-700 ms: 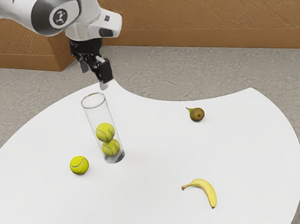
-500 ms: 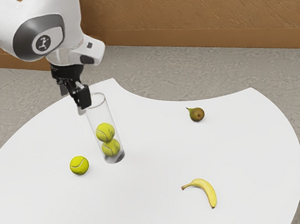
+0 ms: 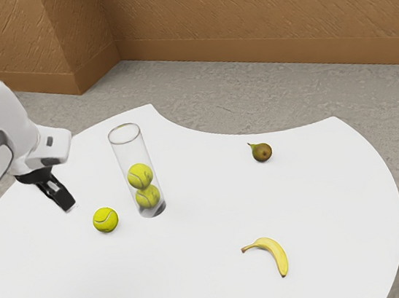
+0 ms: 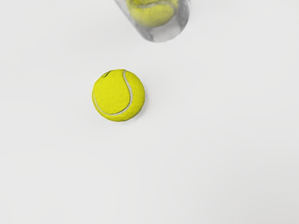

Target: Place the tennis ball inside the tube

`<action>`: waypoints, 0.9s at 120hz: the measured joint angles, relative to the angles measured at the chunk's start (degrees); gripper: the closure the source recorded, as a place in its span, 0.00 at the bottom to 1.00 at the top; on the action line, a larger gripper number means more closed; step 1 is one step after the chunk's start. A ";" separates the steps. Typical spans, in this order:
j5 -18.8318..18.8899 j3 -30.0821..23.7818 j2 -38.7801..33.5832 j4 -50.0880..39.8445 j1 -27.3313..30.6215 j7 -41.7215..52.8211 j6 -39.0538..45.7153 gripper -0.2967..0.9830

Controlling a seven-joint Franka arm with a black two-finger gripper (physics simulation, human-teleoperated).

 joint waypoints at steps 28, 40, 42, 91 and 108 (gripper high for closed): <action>0.15 13.06 11.39 0.10 -4.76 0.58 14.81 0.23; -2.75 14.65 16.66 1.83 -5.55 0.75 19.56 0.23; -3.18 14.71 17.56 2.13 -5.59 0.78 20.15 0.23; -6.67 14.33 34.05 9.14 -5.74 1.26 26.06 0.23; -8.18 14.22 38.54 12.29 -6.03 1.40 26.52 0.33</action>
